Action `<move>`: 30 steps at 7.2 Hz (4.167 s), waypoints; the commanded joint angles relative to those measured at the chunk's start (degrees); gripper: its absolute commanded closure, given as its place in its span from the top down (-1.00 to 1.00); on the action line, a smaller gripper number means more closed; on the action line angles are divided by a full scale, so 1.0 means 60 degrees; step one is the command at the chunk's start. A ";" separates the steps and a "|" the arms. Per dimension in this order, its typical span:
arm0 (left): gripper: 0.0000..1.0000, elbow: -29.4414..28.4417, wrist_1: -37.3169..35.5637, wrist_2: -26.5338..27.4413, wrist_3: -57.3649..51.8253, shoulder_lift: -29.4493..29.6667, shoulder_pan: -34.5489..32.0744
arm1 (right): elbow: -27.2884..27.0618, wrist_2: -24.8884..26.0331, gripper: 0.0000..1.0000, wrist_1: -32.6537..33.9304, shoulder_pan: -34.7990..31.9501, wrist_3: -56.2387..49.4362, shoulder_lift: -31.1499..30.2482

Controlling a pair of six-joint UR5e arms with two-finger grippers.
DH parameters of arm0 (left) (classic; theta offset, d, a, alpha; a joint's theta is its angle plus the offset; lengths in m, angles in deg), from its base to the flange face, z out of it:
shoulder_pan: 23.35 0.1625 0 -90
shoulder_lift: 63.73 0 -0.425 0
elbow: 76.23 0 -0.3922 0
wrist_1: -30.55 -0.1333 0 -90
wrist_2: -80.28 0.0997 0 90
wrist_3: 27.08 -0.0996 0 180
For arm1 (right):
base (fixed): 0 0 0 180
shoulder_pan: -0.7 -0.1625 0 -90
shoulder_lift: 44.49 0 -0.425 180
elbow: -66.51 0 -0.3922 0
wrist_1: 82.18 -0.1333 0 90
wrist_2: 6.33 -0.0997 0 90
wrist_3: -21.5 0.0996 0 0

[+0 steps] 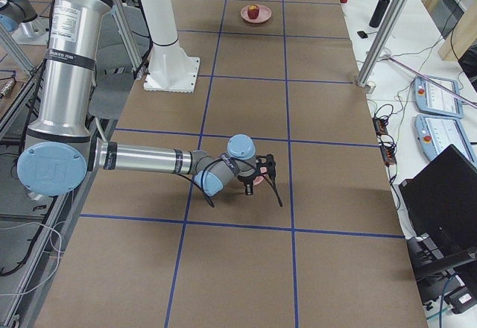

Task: Move apple from plate to bowl
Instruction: 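Reach the right gripper to the small pink bowl and grasp its rim, then carry the pink bowl with the right gripper to the table centre, then release the bowl and withdraw the right gripper out of view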

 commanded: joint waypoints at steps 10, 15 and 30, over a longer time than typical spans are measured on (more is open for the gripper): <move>0.96 -0.0003 -0.0005 -0.0015 0.0001 -0.0015 0.0096 | -0.2275 0.3369 -1.00 0.7119 0.4910 0.7783 0.7407; 0.96 0.0012 -0.0005 -0.0029 0.0015 -0.0015 0.0126 | -0.0910 0.4069 -1.00 0.7040 0.5563 0.8066 0.8150; 0.98 0.0202 0.0010 0.0014 0.0320 0.0188 0.0199 | -0.1115 0.1353 1.00 0.8973 0.1619 0.1409 0.7599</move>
